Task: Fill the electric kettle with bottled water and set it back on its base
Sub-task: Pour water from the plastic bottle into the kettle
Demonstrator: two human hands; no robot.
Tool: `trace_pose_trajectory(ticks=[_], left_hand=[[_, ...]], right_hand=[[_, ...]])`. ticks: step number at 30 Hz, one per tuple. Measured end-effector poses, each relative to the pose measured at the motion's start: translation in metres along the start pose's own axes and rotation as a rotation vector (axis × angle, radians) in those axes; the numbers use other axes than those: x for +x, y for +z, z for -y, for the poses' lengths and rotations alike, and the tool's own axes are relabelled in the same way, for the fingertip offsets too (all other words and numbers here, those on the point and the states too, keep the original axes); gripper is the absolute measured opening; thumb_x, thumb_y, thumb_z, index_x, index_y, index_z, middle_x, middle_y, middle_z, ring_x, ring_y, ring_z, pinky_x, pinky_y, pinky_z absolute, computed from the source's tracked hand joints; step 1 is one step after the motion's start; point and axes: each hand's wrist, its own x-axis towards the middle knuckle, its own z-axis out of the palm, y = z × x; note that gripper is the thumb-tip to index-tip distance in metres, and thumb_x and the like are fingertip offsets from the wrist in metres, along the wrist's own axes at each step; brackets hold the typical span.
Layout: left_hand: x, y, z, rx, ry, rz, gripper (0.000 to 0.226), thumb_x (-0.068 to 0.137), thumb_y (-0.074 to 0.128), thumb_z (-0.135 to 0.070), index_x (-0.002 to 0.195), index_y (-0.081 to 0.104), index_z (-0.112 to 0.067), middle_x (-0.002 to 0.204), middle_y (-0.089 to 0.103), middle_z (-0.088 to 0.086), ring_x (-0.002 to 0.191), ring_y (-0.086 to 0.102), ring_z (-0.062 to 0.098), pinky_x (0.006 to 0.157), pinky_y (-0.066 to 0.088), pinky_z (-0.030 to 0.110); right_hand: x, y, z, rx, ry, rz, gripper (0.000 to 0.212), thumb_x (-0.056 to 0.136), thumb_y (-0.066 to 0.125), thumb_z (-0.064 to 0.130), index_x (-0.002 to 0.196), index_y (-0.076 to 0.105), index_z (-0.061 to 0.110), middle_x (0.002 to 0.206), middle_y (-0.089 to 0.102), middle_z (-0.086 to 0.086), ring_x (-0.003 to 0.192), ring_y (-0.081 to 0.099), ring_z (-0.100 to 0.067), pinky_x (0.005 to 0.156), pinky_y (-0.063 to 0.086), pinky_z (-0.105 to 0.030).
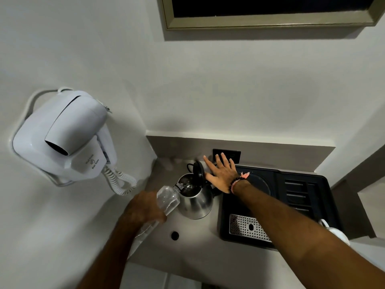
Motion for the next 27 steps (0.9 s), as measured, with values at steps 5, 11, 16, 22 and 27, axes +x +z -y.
trace_pose_trajectory(ticks=[5,11,16,22,27], left_hand=[[0.0,0.005,0.004,-0.006,-0.006,-0.014,0.079,0.034,0.074,-0.057,0.104,0.061,-0.025,0.091,0.066,-0.005,0.082,0.065,0.017,0.068,0.056,0.029],[0.002,0.008,0.006,-0.016,0.002,-0.015,0.081,0.035,0.074,-0.058,0.107,0.061,-0.023,0.096,0.066,-0.004,0.085,0.063,0.017,0.071,0.057,0.031],[0.003,0.014,0.008,-0.083,0.025,-0.07,0.081,0.038,0.074,-0.058,0.109,0.061,-0.023,0.087,0.065,-0.008,0.079,0.063,0.014,0.065,0.053,0.026],[0.003,0.031,0.01,-0.31,0.052,-0.117,0.11,0.042,0.079,-0.055,0.141,0.036,-0.035,0.126,0.065,-0.002,0.107,0.064,0.022,0.089,0.054,0.036],[0.002,0.051,0.022,-0.491,-0.007,-0.245,0.089,0.043,0.079,-0.053,0.123,0.046,-0.032,0.104,0.067,-0.011,0.083,0.06,0.011,0.075,0.047,0.026]], right_hand=[[-0.002,0.0,0.001,-0.001,0.004,0.013,0.076,0.084,0.009,0.077,0.152,-0.008,0.049,0.167,-0.001,-0.015,0.153,-0.015,-0.029,0.121,-0.008,-0.053],[-0.003,-0.001,0.001,-0.005,0.006,0.025,0.074,0.086,0.011,0.075,0.152,-0.009,0.048,0.167,-0.001,-0.015,0.153,-0.015,-0.03,0.121,-0.008,-0.053],[-0.004,-0.002,0.002,-0.004,0.014,0.031,0.073,0.087,0.011,0.074,0.152,-0.008,0.048,0.167,0.001,-0.015,0.153,-0.014,-0.03,0.121,-0.009,-0.052],[-0.004,-0.003,0.003,0.0,0.031,0.031,0.074,0.084,0.011,0.074,0.152,-0.007,0.049,0.167,0.002,-0.014,0.153,-0.014,-0.029,0.121,-0.008,-0.052],[-0.004,-0.003,0.003,-0.005,0.039,0.037,0.074,0.084,0.011,0.073,0.151,-0.008,0.05,0.167,0.002,-0.013,0.153,-0.014,-0.029,0.122,-0.007,-0.054]])
